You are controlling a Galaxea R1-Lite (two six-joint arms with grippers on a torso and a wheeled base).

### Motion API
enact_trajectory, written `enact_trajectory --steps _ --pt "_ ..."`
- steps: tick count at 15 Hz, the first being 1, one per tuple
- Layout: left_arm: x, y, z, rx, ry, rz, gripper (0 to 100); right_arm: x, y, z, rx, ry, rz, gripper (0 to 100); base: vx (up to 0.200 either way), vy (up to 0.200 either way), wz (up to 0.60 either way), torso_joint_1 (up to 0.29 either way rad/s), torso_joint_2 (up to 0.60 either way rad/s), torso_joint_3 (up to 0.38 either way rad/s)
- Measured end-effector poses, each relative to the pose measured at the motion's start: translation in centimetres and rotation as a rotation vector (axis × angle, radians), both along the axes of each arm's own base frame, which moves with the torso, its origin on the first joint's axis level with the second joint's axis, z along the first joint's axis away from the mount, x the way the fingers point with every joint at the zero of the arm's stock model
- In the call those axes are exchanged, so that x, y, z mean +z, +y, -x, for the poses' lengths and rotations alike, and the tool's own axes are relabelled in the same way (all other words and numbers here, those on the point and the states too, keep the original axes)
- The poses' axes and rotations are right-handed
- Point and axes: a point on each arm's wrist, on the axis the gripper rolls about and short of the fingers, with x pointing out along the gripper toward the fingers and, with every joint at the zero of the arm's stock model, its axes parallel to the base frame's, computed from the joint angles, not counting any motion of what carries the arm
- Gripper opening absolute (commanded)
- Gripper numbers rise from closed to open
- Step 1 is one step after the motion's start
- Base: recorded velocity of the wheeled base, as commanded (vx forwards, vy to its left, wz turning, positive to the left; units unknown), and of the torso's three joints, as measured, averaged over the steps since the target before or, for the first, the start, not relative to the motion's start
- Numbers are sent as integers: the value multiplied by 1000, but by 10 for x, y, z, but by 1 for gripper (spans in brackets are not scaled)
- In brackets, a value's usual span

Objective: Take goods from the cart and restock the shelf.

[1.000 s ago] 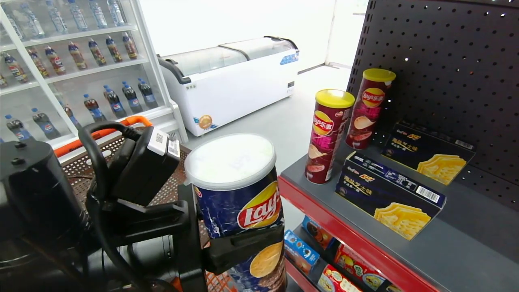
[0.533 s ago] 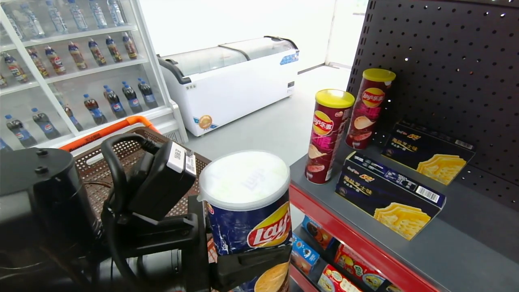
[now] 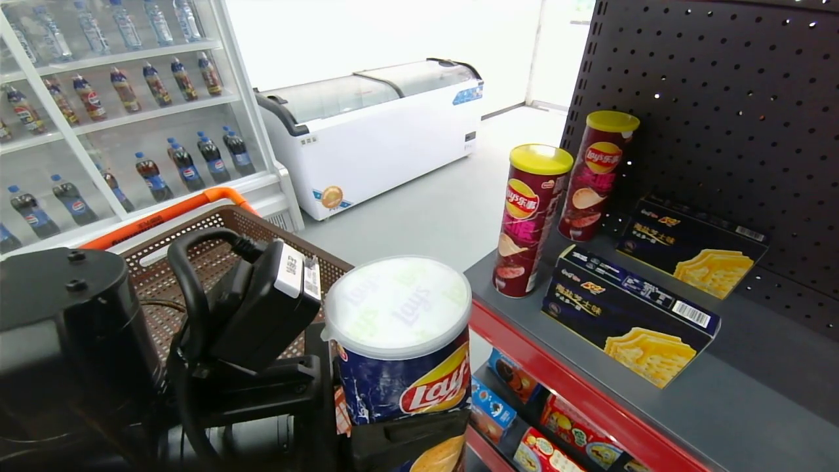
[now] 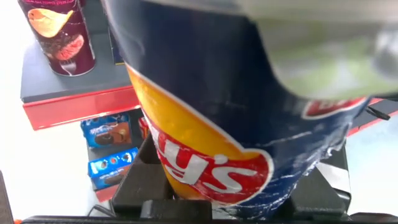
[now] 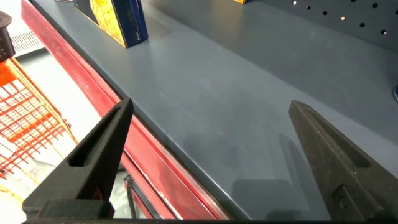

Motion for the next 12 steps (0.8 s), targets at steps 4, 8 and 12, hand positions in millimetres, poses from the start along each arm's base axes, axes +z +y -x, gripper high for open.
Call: enact_trajectory --steps 4,8,12 --pt "0 1 -1 2 -2 -1 0 0 0 0 -1 0 0 100 0 0 -300 2 0 0" --pt "0 1 -2 11 -3 -2 0 0 0 0 1 1 0 100 0 0 -600 7 5 6" --pt "1 0 -2 1 -7 2 0 0 0 0 0 1 0 100 0 0 -600 1 6 4"
